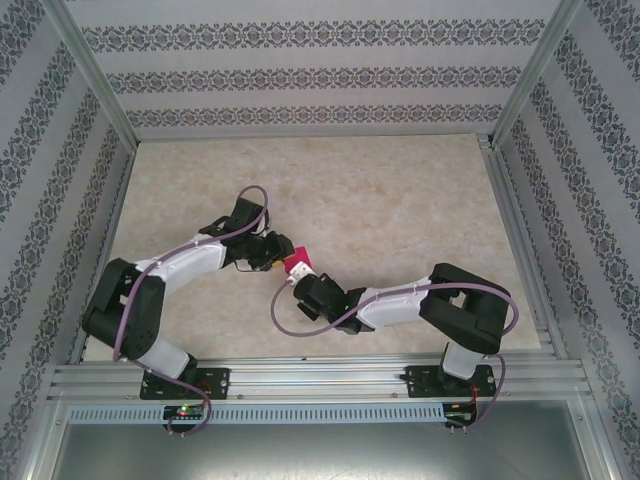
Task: Fold a paper plane with a square sheet of paper (pick it up from the middle)
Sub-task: Fold the wing for the fifth time at the center of the table.
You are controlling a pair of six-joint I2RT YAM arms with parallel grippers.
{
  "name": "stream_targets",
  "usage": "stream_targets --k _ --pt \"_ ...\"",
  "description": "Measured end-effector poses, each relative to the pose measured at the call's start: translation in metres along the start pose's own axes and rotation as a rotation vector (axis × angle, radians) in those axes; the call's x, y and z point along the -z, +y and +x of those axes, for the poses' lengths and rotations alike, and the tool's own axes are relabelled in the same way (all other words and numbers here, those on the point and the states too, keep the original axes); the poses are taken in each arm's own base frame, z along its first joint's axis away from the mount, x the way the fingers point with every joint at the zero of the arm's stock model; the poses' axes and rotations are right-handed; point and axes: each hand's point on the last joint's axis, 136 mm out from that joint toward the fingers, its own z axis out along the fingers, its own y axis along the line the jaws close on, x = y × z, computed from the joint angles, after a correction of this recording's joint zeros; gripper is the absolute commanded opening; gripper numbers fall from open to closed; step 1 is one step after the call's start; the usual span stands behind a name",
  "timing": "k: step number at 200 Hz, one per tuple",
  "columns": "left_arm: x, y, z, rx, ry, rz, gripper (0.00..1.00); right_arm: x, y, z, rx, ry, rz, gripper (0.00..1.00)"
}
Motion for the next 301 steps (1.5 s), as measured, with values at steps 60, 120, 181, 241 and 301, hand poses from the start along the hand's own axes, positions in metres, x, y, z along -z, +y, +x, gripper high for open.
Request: stream_targets --k 60,120,181,241,301 --pt "0.052 0.002 -0.015 -0.029 -0.178 -0.053 0.55 -0.007 0.005 -0.004 -0.301 0.024 -0.243 0.00" --pt "0.050 0.018 -0.005 -0.028 -0.159 -0.075 0.54 -0.007 0.004 -0.015 -0.583 0.058 -0.470 0.00" --pt "0.039 0.027 0.009 -0.030 -0.104 -0.053 0.50 -0.013 0.012 -0.008 -0.735 0.135 -0.587 0.00" --pt "0.027 0.026 0.019 -0.040 -0.056 0.011 0.47 -0.017 0.012 -0.014 -0.886 0.158 -0.676 0.00" --pt "0.006 0.008 0.020 -0.078 -0.005 0.133 0.44 -0.018 0.012 -0.014 -0.997 0.207 -0.736 0.00"
